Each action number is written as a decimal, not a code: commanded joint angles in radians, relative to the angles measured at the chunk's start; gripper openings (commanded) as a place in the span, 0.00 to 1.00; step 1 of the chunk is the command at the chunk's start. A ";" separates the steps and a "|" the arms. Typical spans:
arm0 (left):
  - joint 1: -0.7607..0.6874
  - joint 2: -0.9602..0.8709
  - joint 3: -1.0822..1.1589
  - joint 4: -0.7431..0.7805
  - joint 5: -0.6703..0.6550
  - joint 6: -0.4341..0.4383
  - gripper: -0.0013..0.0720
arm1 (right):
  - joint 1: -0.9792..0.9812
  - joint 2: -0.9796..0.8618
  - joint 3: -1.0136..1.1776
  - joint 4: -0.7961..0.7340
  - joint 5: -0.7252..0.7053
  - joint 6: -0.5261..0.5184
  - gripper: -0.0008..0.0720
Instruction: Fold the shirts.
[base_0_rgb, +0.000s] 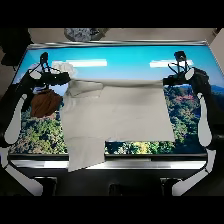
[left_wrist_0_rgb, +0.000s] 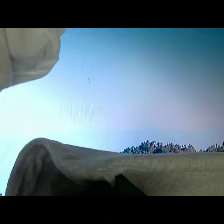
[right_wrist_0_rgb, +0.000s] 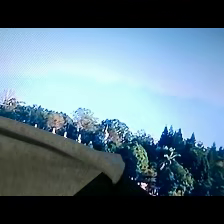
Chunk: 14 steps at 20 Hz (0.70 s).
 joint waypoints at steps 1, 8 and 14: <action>0.024 0.040 0.014 0.053 -0.243 0.014 0.05 | 0.001 0.049 0.000 -0.038 0.172 -0.018 0.07; 0.023 0.071 -0.020 0.208 -0.766 -0.080 0.05 | 0.002 0.015 0.000 -0.112 0.617 -0.100 0.07; -0.009 0.071 -0.150 0.205 -0.768 -0.142 0.04 | 0.002 -0.034 -0.002 -0.058 0.661 -0.098 0.07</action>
